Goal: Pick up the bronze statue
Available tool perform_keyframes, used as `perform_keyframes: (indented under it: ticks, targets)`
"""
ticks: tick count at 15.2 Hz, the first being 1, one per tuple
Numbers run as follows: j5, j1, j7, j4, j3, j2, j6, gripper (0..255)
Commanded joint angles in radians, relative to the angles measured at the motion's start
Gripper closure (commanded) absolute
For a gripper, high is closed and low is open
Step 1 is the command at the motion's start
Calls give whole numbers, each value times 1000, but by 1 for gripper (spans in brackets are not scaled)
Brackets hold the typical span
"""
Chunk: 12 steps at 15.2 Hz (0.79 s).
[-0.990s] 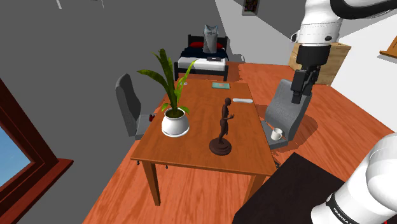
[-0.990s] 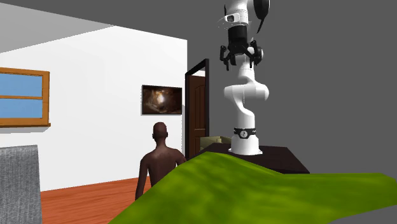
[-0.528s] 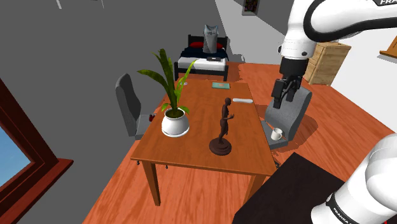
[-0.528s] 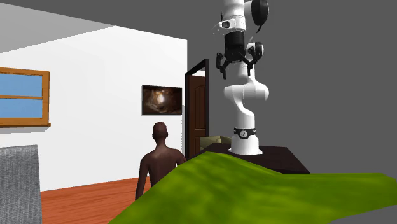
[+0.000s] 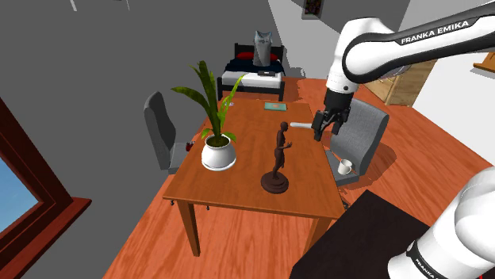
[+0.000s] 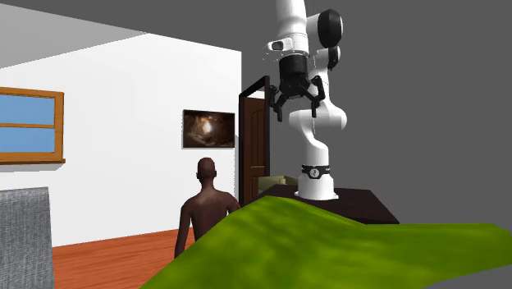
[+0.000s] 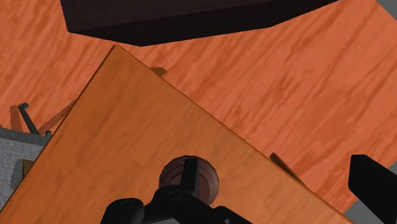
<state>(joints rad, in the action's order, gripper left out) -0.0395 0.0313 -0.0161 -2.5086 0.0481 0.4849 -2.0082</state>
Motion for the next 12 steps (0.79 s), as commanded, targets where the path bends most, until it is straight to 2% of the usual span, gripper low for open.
perform_keyframes:
  ticks: [1,7,12]
  targets:
    - [-8,4,-7,4,5,-64,-84,0]
    - [-45,11,-17,62,24,-277,-302,0]
    - [-97,15,-9,149,38,-462,-450,0]
